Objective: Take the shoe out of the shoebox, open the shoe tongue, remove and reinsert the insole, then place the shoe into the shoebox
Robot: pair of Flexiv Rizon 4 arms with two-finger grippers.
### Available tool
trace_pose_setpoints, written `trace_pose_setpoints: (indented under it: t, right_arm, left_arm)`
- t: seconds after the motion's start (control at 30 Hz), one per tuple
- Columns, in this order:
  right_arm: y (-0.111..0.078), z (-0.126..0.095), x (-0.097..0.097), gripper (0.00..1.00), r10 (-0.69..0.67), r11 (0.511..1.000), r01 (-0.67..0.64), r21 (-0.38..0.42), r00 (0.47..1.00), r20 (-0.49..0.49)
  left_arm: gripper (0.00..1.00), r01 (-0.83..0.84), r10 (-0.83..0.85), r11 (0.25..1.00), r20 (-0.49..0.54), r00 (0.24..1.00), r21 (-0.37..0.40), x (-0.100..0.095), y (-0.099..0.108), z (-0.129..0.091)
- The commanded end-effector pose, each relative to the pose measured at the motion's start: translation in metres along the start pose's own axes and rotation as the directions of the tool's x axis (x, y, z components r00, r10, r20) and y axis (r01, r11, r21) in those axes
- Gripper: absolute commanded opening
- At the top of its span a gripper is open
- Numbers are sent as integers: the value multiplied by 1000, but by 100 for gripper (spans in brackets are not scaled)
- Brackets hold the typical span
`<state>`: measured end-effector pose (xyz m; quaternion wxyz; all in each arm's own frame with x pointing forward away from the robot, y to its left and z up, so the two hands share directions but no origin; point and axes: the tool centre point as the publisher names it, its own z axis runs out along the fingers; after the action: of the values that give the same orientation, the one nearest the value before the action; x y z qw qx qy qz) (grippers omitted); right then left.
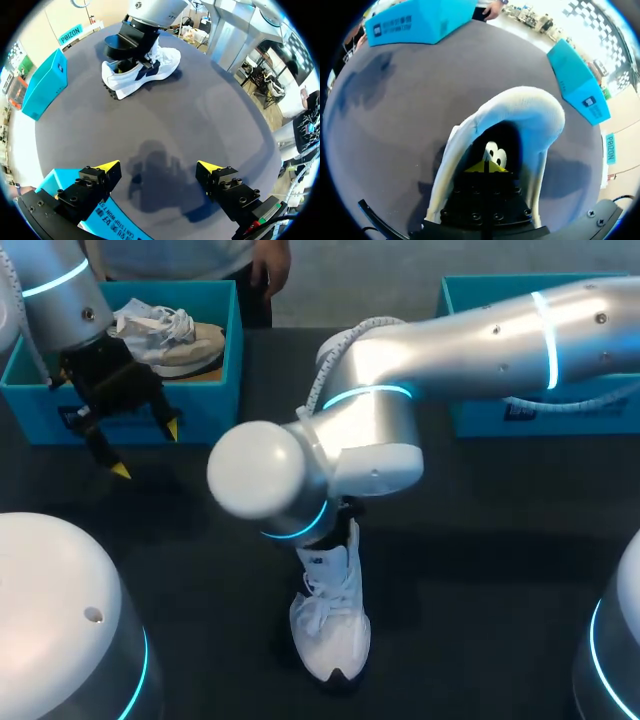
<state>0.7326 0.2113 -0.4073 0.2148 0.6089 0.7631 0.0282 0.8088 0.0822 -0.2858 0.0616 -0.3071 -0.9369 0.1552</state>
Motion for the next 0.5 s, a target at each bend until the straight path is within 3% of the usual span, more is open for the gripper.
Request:
trace_pose_setpoints:
  t: [0.03,0.23,0.5]
  right_arm:
    - [-12,11,5,0,20,999,-18,39,999,-44]
    - [-25,14,0,0,34,992,-11,125,984,-178]
    - [-42,15,-10,0,31,978,26,208,963,-267]
  left_arm:
    - [100,-1,1,1000,2,1000,-3,1,0,0]
    - [100,-1,1,1000,2,1000,-3,1,0,0]
    - [100,-1,1,1000,2,1000,-3,1,0,0]
